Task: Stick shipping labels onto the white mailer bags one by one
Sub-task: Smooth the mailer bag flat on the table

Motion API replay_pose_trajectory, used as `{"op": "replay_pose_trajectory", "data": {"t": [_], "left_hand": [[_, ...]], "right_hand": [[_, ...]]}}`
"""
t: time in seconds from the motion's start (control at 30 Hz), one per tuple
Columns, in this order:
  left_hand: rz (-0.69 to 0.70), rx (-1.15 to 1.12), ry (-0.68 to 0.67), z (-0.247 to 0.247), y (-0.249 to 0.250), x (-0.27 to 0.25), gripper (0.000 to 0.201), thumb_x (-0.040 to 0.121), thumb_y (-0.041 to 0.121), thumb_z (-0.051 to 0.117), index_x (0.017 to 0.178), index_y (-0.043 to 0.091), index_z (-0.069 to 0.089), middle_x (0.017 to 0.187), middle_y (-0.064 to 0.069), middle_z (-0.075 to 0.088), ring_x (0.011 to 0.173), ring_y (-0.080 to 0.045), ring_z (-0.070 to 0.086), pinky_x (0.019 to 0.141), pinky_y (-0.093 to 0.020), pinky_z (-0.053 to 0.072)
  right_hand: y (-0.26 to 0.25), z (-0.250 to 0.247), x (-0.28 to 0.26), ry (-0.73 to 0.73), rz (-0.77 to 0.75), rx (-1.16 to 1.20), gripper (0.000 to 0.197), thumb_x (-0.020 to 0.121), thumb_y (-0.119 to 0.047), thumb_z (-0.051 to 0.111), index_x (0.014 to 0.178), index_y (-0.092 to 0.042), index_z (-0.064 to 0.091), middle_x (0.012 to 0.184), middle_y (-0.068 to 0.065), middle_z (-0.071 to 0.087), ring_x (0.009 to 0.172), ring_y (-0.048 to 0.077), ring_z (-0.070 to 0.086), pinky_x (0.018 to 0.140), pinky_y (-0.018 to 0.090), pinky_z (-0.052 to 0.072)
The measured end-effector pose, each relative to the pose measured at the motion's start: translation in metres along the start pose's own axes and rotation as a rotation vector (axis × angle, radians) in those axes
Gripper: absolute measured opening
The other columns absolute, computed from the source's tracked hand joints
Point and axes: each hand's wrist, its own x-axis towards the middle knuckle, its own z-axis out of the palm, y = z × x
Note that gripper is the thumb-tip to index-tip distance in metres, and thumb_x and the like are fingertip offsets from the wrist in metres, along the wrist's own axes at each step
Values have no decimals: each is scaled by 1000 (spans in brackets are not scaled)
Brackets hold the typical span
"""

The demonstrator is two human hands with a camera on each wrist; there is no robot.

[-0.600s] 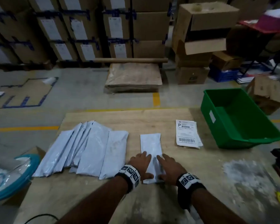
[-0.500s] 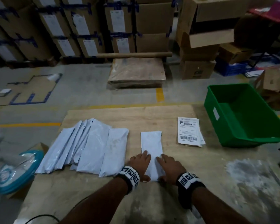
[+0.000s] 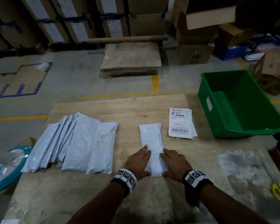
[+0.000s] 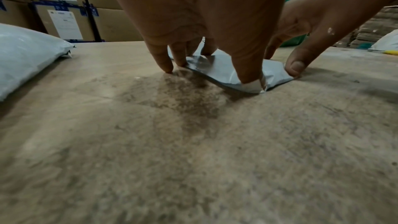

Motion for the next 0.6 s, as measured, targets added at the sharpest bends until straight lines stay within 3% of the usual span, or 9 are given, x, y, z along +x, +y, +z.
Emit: {"op": "replay_pose_trajectory", "data": {"t": [0.2, 0.3, 0.43, 0.53, 0.6], "left_hand": [[-5, 29, -23, -2, 0, 4, 100, 85, 48, 63, 153, 10, 0, 160, -10, -15, 149, -24, 1, 120, -38, 17], [-5, 85, 11, -7, 3, 3, 89, 88, 47, 54, 153, 10, 7, 161, -13, -10, 148, -28, 4, 120, -42, 13], [14, 68, 185, -22, 9, 8, 73, 82, 47, 29, 146, 10, 34, 158, -17, 18, 143, -32, 24, 118, -43, 17], [1, 37, 225, -40, 17, 26, 55, 91, 36, 38, 139, 11, 43, 146, -12, 40, 132, -30, 39, 109, -39, 32], [-12, 41, 187, -53, 24, 42, 47, 95, 32, 43, 138, 14, 42, 139, -8, 45, 125, -27, 42, 103, -39, 37]], "right_hand": [[2, -4, -2, 8, -33, 21, 82, 81, -54, 60, 146, -20, 23, 155, 5, 17, 138, 29, 22, 109, 46, 26], [9, -8, 0, 13, -67, 68, 78, 85, -60, 53, 146, -21, 24, 155, 4, 19, 138, 28, 25, 109, 46, 28], [26, -18, 6, 39, -75, 171, 67, 86, -61, 50, 140, -23, 34, 149, 5, 31, 131, 30, 37, 104, 43, 38], [43, -27, 9, 101, -74, 134, 51, 88, -49, 52, 128, -19, 44, 130, 7, 45, 117, 30, 46, 92, 42, 45], [56, -34, 11, 121, -79, 104, 42, 88, -37, 52, 125, -17, 48, 122, 9, 49, 113, 31, 49, 89, 42, 47]]}}
